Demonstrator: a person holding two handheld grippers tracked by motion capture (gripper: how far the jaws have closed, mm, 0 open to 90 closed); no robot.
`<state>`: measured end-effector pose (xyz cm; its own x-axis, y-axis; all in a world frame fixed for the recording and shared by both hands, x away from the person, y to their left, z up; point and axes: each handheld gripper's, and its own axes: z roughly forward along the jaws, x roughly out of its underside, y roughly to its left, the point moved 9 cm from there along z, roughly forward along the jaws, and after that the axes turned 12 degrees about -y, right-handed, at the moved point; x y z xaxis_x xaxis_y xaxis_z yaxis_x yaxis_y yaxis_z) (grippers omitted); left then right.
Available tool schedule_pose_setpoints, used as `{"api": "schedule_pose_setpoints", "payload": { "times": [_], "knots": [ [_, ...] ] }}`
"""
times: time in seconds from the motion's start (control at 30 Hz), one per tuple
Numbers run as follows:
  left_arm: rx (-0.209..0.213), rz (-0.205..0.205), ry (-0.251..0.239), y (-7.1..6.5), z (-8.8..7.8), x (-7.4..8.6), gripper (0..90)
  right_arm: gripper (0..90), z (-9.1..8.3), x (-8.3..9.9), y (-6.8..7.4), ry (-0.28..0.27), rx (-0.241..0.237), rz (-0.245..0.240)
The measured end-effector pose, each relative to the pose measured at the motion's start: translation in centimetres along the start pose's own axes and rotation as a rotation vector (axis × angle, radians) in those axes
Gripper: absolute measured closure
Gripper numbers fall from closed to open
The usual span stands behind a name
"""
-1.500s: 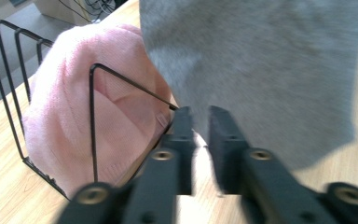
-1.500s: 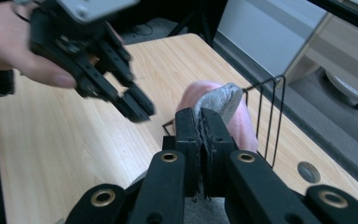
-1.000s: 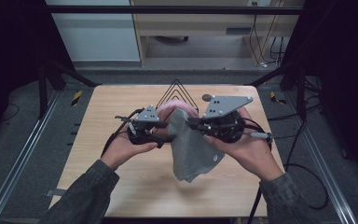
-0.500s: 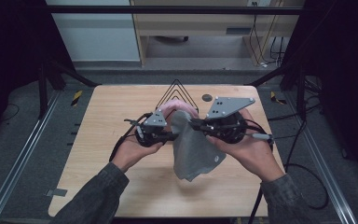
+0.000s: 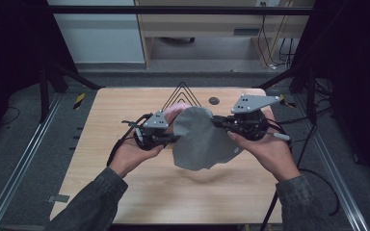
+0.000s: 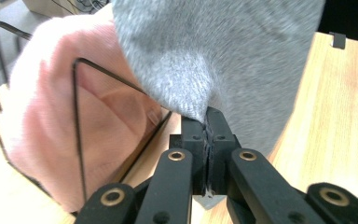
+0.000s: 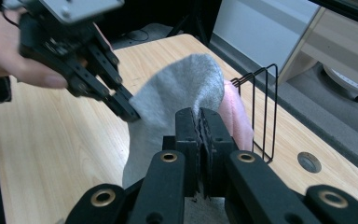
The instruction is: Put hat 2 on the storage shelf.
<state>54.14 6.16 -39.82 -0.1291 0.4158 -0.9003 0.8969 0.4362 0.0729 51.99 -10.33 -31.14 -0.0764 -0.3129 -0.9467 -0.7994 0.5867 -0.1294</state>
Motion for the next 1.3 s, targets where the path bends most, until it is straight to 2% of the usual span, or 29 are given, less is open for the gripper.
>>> {"api": "schedule_pose_setpoints", "payload": {
  "times": [0.1, 0.23, 0.47, 0.67, 0.8, 1.03, 1.3],
  "knots": [
    [-0.02, 0.011, 0.001, 0.3, -0.8, -0.7, 88.4, 87.5, 0.0, -0.1, -0.5, -0.012, 0.014, 0.009],
    [-0.051, 0.025, -0.013, 0.8, -2.4, -2.4, 88.4, 87.5, 0.0, -1.1, -1.1, -0.039, 0.032, 0.016],
    [-0.131, 0.058, -0.029, 2.6, -5.1, -6.3, 88.4, 87.4, 0.7, -4.6, -2.6, -0.117, 0.058, 0.028],
    [-0.163, 0.054, -0.062, 4.2, -6.6, -9.2, 88.5, 87.4, 1.2, -6.5, -4.5, -0.15, 0.073, 0.055],
    [-0.177, 0.064, -0.058, 5.1, -6.6, -10.6, 88.5, 87.5, 1.2, -7.8, -5.8, -0.163, 0.084, 0.057],
    [-0.195, 0.058, -0.094, 7.1, -6.0, -12.8, 88.5, 87.5, 1.8, -9.4, -8.1, -0.197, 0.111, 0.079],
    [-0.207, 0.038, -0.117, 9.3, -5.7, -13.9, 88.4, 87.5, 3.2, -10.4, -10.4, -0.22, 0.131, 0.104]
  ]
}}
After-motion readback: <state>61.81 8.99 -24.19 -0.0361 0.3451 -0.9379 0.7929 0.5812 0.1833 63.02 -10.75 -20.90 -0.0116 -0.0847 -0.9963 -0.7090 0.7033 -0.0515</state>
